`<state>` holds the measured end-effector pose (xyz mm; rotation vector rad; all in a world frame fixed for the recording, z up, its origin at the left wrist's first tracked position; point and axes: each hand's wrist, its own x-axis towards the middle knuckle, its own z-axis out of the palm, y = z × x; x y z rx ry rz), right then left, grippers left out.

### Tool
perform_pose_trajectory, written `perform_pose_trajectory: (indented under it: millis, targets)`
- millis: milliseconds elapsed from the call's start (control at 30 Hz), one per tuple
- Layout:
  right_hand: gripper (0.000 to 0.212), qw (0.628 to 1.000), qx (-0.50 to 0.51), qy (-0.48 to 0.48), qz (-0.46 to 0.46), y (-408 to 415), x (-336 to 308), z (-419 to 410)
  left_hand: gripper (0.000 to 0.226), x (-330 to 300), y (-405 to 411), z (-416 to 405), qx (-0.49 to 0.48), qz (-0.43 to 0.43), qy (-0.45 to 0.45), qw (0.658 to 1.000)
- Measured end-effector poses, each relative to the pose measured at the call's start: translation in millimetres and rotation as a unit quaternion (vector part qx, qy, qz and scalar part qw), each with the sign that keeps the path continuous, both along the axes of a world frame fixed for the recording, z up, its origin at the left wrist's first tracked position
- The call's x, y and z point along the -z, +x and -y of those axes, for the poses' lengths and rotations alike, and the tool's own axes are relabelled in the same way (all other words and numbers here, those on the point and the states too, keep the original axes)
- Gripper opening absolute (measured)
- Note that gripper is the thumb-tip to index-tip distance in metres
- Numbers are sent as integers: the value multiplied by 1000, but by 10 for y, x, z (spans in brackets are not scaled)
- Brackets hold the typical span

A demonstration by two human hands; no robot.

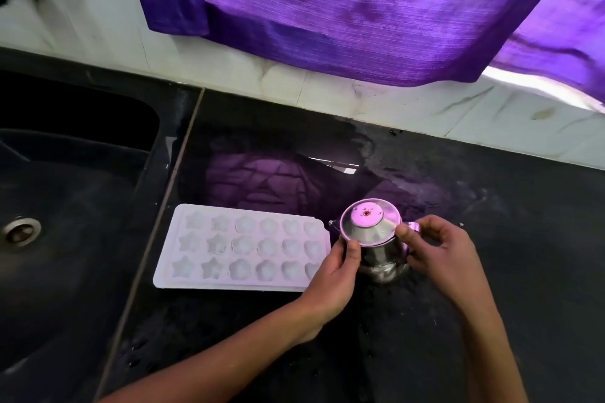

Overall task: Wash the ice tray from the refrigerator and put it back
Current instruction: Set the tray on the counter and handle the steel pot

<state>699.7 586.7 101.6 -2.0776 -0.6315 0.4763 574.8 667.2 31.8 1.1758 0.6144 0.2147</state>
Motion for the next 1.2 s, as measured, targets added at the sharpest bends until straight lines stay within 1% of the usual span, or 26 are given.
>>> perform_pose_trajectory:
  millis: [300,500,767,900,1200]
  targets:
    - [20,999,4,-29,25,-43,-64,-37,31,-22,-10,-29,-1,-7,-9,1000]
    - [19,999,5,-26,26,-59,-108,-30,47,-9,-7,-43,1,7,-13,1000]
    - [18,999,-2,-13,34,-80,-170,-27,49,-31,-1,-56,-1,22,-7,1000]
    - [18,999,-3,-12,38,-80,-189,-20,43,-56,-12,-57,1,22,-7,1000]
    - [23,1000,-1,12,6,-121,-204,-58,49,-81,-40,-88,1,32,5,999]
